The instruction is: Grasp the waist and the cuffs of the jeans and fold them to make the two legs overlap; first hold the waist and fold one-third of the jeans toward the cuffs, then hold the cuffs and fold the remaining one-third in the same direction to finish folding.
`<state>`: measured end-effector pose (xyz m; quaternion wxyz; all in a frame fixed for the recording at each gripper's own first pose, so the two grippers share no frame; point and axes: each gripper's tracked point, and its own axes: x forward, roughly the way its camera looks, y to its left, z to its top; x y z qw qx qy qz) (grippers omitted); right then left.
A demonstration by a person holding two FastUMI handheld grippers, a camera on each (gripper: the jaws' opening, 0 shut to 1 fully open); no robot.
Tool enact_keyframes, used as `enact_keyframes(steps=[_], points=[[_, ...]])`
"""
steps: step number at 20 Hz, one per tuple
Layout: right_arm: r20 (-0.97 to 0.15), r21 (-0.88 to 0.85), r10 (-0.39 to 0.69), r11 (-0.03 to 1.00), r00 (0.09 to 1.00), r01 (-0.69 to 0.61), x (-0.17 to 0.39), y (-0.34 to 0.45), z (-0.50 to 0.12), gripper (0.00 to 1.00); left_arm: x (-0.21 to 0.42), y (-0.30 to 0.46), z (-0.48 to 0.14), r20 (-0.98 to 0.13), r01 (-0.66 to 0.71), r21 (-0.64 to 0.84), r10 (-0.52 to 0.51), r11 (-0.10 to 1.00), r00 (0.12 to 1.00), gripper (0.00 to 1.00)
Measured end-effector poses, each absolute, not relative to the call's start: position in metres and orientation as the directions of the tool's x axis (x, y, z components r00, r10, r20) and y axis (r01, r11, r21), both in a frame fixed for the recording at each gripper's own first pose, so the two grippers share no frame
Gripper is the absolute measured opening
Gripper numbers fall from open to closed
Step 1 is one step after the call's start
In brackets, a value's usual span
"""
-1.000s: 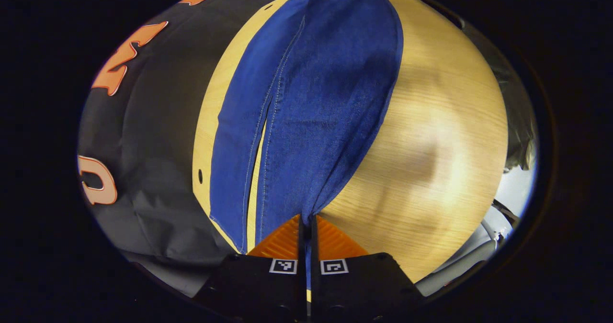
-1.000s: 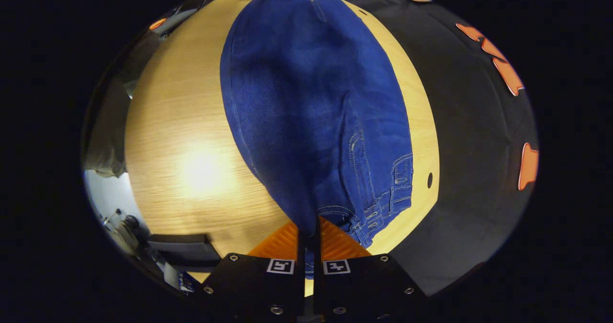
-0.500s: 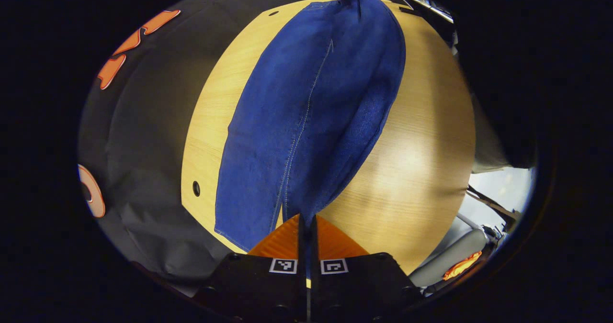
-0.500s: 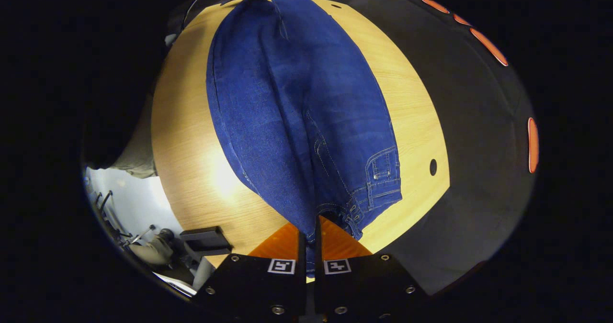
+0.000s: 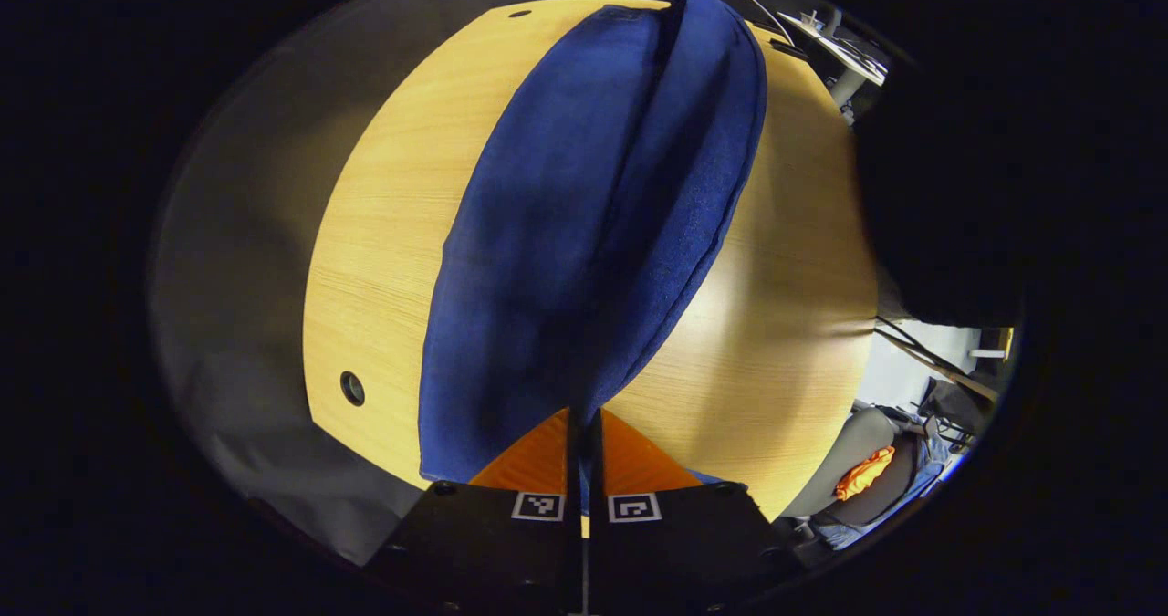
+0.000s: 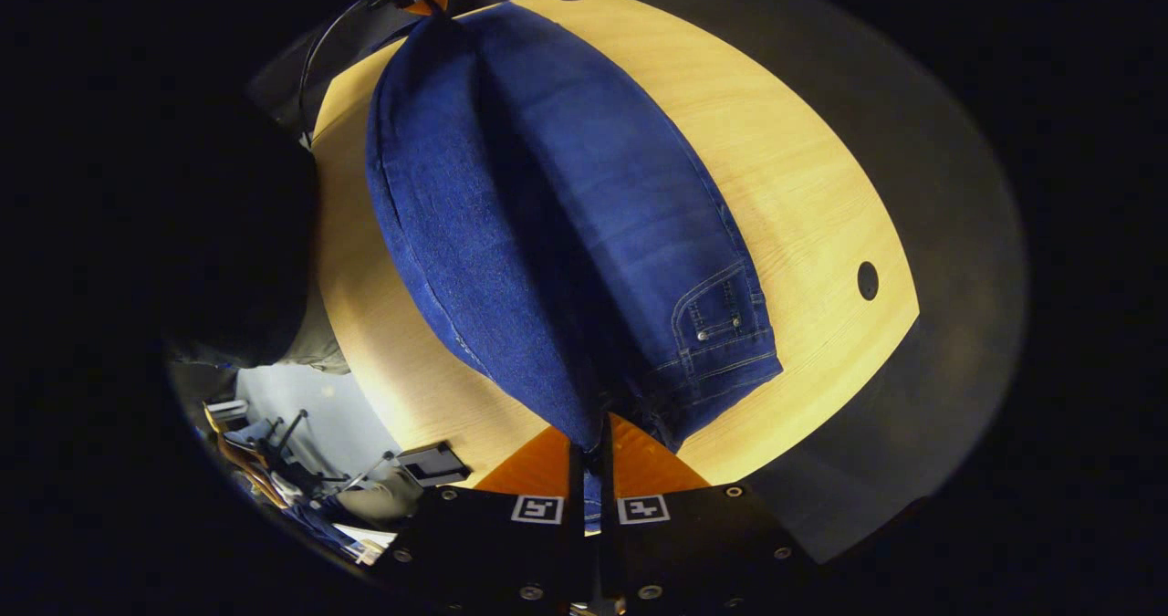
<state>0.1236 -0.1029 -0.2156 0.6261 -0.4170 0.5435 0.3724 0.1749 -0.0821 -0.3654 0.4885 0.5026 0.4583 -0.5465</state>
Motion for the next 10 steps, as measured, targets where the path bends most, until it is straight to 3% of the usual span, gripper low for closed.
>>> enact_keyframes(steps=[3,6,10], points=[[-0.990,-0.132,-0.011,0.442,0.142,-0.887,0.163,-0.100,-0.227,0.07,0.223,-0.092,-0.389,-0.998,0.990,0.017,-0.055,-0.138,0.009,0.03],[-0.984,-0.175,-0.045,0.484,0.175,-0.858,0.199,-0.097,-0.239,0.08,0.277,-0.115,-0.419,-0.991,0.982,0.122,-0.078,-0.146,0.111,0.03],[-0.967,-0.246,-0.075,0.535,0.245,-0.808,0.237,-0.086,-0.268,0.08,0.303,-0.121,-0.443,-0.987,0.976,0.157,-0.056,-0.151,0.151,0.05]])
